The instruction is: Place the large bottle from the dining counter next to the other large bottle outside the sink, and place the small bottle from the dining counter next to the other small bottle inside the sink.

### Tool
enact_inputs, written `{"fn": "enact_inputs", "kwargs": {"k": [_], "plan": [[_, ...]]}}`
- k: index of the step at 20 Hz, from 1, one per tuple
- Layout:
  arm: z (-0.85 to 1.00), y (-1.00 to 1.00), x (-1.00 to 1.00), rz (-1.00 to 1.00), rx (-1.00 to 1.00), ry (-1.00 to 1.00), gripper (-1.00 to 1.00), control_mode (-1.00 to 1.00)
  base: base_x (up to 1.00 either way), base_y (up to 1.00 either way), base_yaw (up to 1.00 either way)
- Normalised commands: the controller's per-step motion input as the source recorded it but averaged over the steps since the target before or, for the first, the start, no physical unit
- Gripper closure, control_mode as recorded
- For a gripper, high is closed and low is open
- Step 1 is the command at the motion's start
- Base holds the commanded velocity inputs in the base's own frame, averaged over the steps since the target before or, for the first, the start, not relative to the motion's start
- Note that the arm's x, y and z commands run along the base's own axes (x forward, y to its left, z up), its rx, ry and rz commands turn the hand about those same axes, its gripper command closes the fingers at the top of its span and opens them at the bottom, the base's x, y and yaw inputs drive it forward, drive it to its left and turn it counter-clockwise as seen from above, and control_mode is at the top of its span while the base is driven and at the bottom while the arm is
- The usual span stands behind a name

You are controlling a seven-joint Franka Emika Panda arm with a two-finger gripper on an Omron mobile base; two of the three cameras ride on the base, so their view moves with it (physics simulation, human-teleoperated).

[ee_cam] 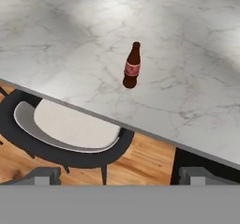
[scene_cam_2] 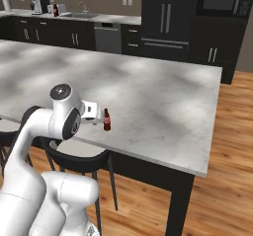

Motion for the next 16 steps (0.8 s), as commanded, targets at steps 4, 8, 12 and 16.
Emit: {"fn": "enact_inputs", "kwargs": {"k": [4,8,12,16], "plan": [[-0.04,0.0,0.25,0.0,0.0,0.0,-1.0,-1.0,0.0,0.0,0.0],[0.0,0.0,0.28,-0.01,0.0,0.0,-1.0,-1.0,0.0,0.0,0.0],[0.0,0.0,0.29,-0.01,0.0,0.0,-1.0,-1.0,0.0,0.0,0.0],[0.0,0.0,0.34,-0.01,0.0,0.0,-1.0,-1.0,0.0,0.0,0.0]]}}
